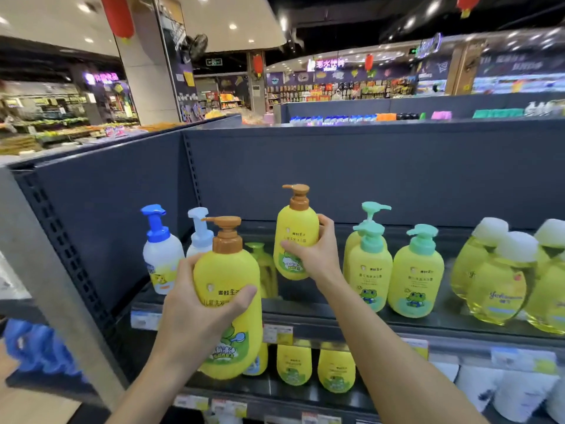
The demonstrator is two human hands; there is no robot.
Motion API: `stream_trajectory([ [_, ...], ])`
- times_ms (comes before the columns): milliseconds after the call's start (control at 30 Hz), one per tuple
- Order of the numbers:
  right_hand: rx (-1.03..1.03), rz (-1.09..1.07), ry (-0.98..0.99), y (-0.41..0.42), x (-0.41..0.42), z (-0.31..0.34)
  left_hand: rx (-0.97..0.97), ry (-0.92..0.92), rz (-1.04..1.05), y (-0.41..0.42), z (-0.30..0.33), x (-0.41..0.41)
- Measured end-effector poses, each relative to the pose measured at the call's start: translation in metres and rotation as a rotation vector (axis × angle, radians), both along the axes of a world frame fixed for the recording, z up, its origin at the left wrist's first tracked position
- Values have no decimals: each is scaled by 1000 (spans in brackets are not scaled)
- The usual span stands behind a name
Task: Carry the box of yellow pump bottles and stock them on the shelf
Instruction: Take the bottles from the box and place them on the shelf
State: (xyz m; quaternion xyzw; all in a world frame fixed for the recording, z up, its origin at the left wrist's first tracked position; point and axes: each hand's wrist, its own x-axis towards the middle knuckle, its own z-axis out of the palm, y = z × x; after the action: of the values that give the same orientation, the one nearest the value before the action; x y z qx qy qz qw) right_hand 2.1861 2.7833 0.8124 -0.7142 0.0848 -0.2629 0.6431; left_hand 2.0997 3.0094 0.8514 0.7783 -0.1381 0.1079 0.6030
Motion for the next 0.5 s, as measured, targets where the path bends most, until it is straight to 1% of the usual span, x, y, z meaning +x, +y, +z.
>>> stream_trajectory([
  [200,-24,-1,22,-5,18,-21,-25,-52,-53,2,2,17],
  [333,48,15,35,-9,25,-26,-31,-41,-68,4,-4,23],
  [500,83,34,28,-13,25,-32,-47,-31,-89,7,-14,26],
])
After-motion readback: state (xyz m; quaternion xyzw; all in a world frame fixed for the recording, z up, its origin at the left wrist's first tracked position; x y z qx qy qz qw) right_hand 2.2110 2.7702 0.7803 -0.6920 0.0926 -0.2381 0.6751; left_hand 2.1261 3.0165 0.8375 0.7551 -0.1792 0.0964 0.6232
